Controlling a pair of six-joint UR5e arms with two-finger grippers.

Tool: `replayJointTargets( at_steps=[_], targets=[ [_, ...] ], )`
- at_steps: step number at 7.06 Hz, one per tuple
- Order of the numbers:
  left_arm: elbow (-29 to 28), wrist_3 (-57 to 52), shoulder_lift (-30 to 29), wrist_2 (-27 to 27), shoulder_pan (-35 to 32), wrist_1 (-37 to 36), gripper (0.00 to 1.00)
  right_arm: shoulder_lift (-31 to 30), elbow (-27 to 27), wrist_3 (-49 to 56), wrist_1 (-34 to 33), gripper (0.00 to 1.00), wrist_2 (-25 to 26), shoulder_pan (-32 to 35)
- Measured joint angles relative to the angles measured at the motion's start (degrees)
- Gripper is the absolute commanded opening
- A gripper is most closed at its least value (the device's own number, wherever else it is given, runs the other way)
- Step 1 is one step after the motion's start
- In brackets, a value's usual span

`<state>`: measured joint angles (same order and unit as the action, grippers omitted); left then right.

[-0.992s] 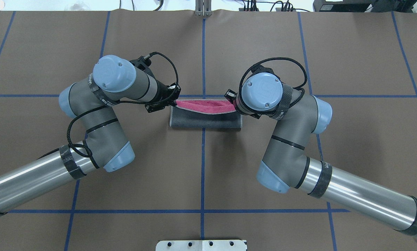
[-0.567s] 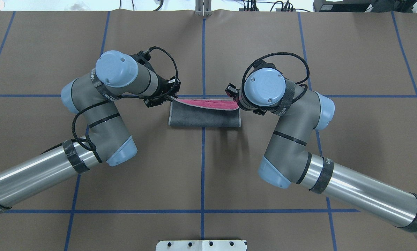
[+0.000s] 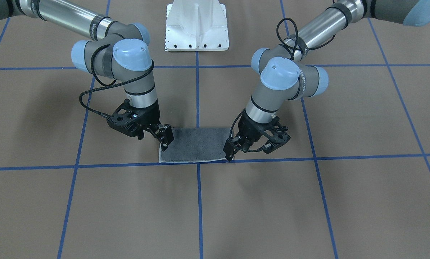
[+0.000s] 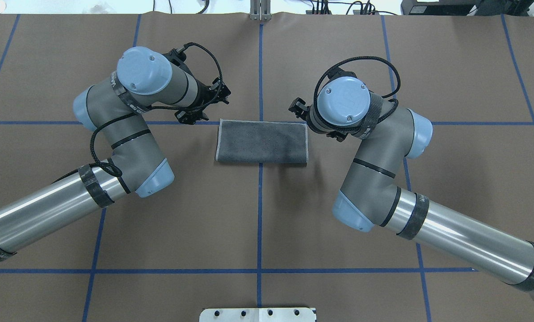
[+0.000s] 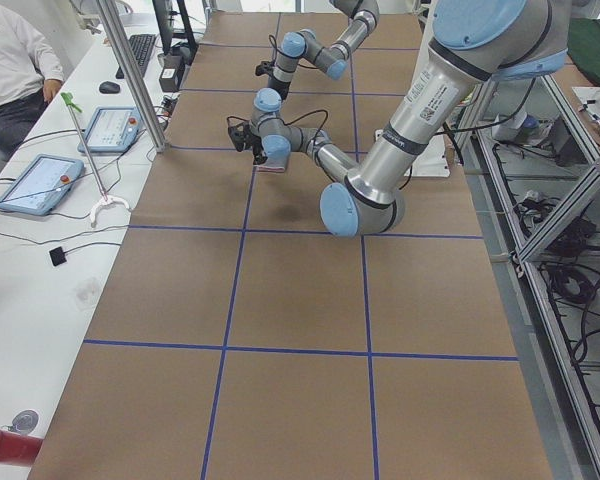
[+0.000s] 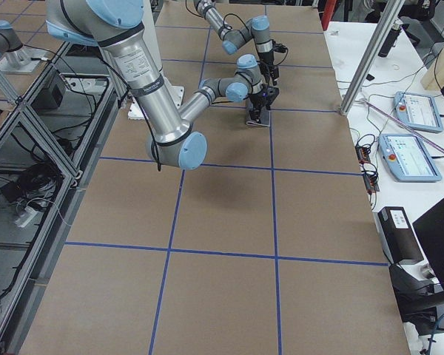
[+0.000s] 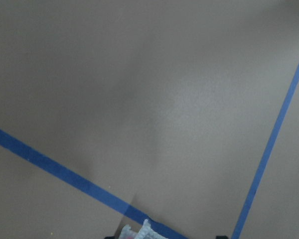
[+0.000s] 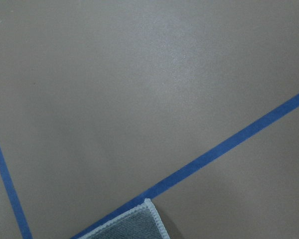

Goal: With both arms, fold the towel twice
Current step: 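Move the right arm away while the left gripper goes to the strip's end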

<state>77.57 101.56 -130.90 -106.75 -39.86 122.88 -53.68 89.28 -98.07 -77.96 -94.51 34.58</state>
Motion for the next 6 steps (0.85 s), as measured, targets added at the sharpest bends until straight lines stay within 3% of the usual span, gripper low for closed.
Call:
replayJointTargets(
  at_steps=[1,2,6],
  targets=[
    [0.1,-0.15,-0.14,-0.19,0.11,0.01,0.85,-0.05,0.05,1.67,-0.01,0.99,-0.35,0.06],
    [0.4,-0.31,-0.13,-0.51,0.46,0.05,0.98,-0.26,0.15,4.35,-0.05,0.99,-1.31,0.16],
    [3.62,-3.16,1.69,-5.31,1.77,-0.15,0.98,-5.88,4.27,21.56,-0.35,0.99,-9.75,4.49]
  ],
)
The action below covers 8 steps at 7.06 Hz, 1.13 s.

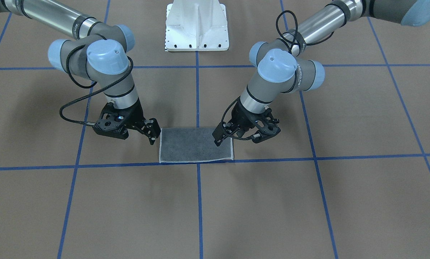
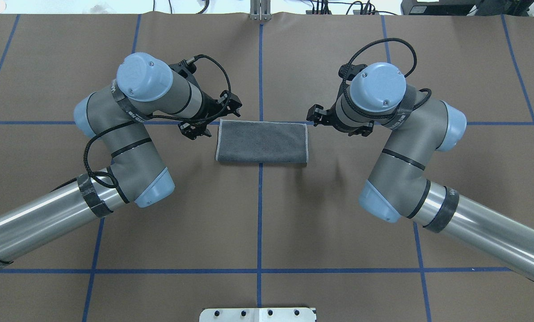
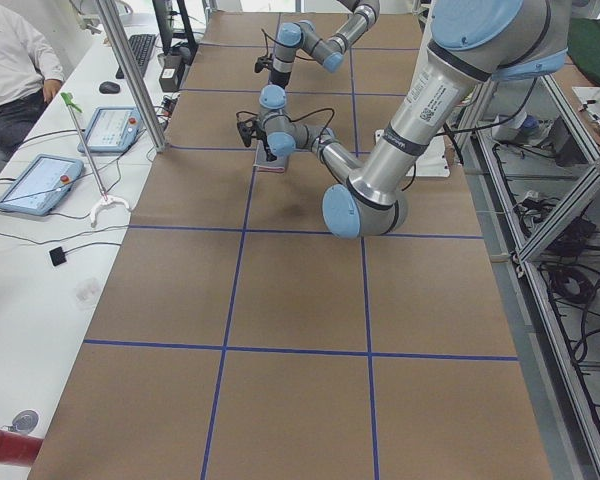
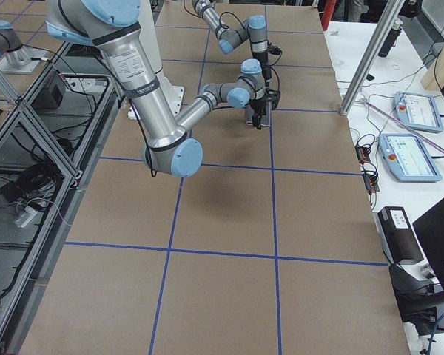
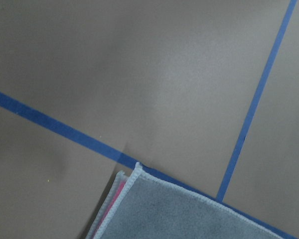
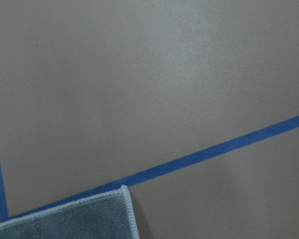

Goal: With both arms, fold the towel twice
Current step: 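Move the right arm away while the left gripper goes to the strip's end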

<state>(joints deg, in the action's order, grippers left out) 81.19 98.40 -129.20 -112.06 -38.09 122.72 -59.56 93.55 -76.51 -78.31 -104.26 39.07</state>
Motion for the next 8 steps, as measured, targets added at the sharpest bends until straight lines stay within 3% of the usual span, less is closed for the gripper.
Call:
replayJointTargets(
  at_steps=[5,7,8],
  targets=[
    [1.09,0.02,4.33,0.37,3.01,4.29,0.66,-7.77,2.58,28.03,-0.36,0.99,-14.0,12.28],
    [1.08,0.09,4.84,0.49,3.87,4.44,0.47,-9.22,2.62,32.51,-0.28,0.99,-15.68,14.41],
    [1.05,0.11,5.12,0.49,4.17,4.45,0.41,-9.39,2.62,32.97,-0.27,0.99,-15.83,14.62]
  ],
)
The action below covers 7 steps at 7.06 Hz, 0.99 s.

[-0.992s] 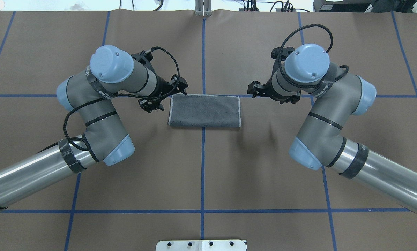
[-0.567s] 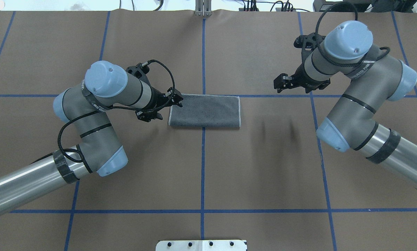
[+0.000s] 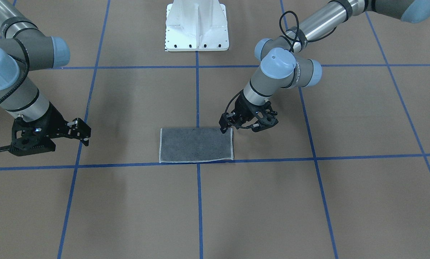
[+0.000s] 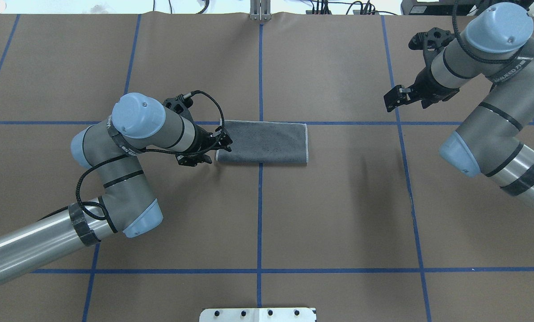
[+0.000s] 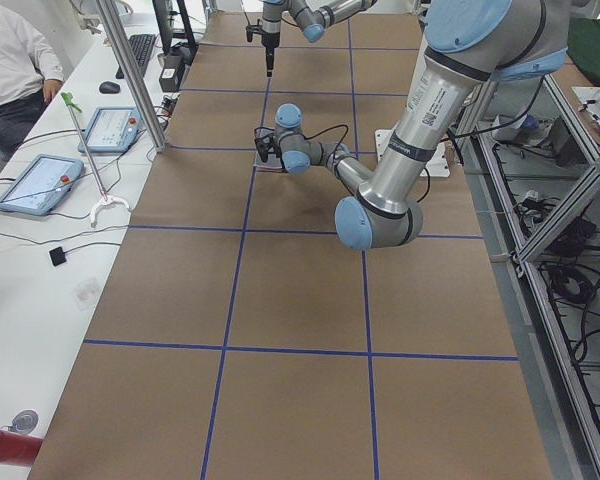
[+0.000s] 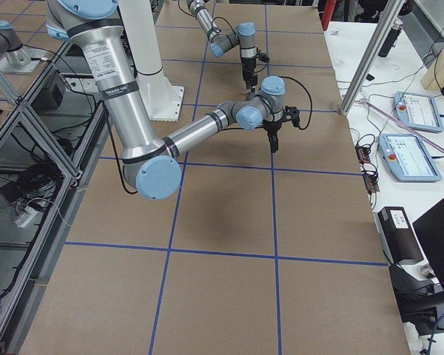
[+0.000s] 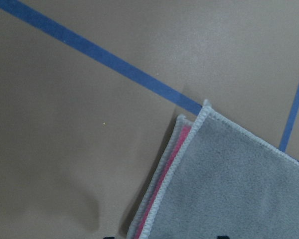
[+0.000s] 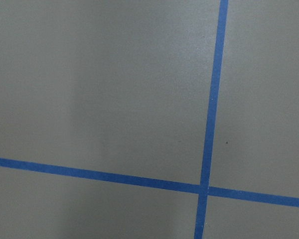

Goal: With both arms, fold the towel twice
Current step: 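Move the right arm away while the left gripper goes to the strip's end, then grasp the end of the folded strip nearest the left gripper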

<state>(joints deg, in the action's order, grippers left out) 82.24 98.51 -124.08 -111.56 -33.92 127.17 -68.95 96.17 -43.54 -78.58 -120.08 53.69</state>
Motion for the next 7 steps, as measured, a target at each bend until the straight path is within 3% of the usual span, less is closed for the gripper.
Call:
replayJointTargets(
  at_steps=[3,7],
  targets=[
    [-0.17,-0.04,0.35,-0.05,0.45,0.08,0.35,-0.11,-0.02,0.2,0.0,0.99,-0.06,0.09],
    [-0.49,-0.16,0.56,-0.06,0.52,0.11,0.35,-0.05,0.06,0.13,0.01,0.99,-0.06,0.09]
  ],
)
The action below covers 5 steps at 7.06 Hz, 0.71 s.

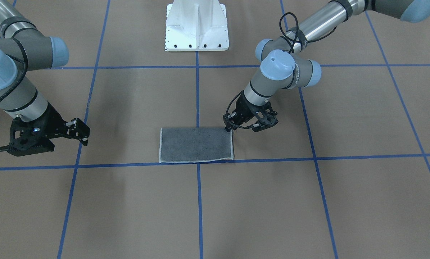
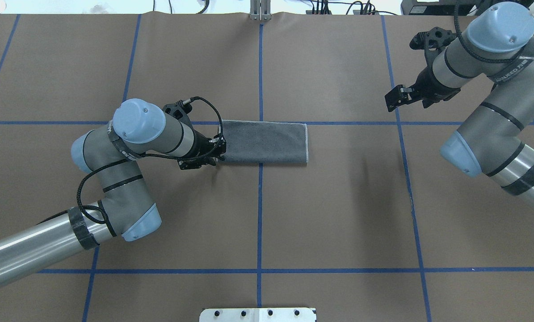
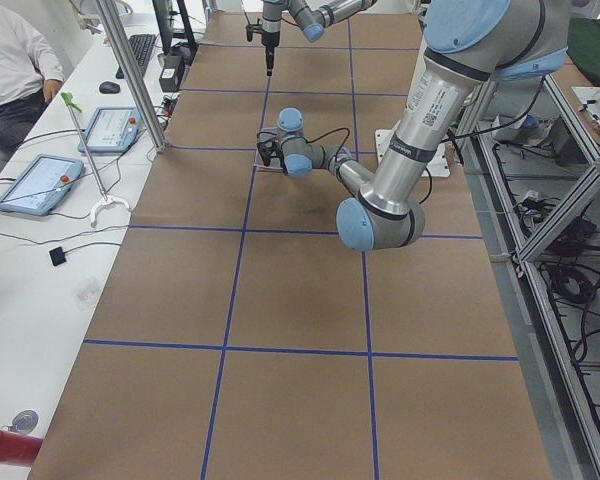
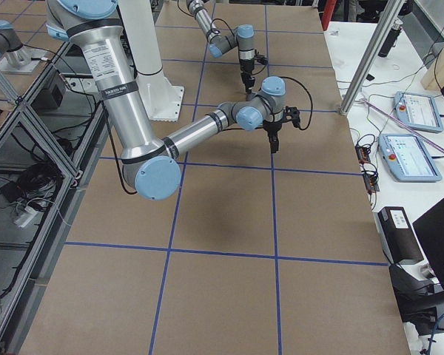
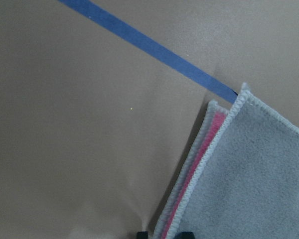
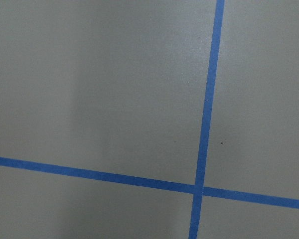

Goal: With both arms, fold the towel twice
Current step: 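Grasp the end of the folded strip nearest the left gripper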

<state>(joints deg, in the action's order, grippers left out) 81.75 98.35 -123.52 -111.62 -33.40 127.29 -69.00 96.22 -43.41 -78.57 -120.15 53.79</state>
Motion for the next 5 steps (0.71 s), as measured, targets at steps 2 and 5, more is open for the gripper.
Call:
replayJointTargets(
  at_steps=[2,5],
  targets=[
    [-0.01,0.0,0.28,0.0,0.06,0.42,0.35,0.06,-0.01,0.0,0.0,0.99,0.0,0.0],
    [-0.01,0.0,0.37,0.0,0.12,0.75,0.29,0.08,0.09,0.0,0.08,0.99,0.0,0.0]
  ],
)
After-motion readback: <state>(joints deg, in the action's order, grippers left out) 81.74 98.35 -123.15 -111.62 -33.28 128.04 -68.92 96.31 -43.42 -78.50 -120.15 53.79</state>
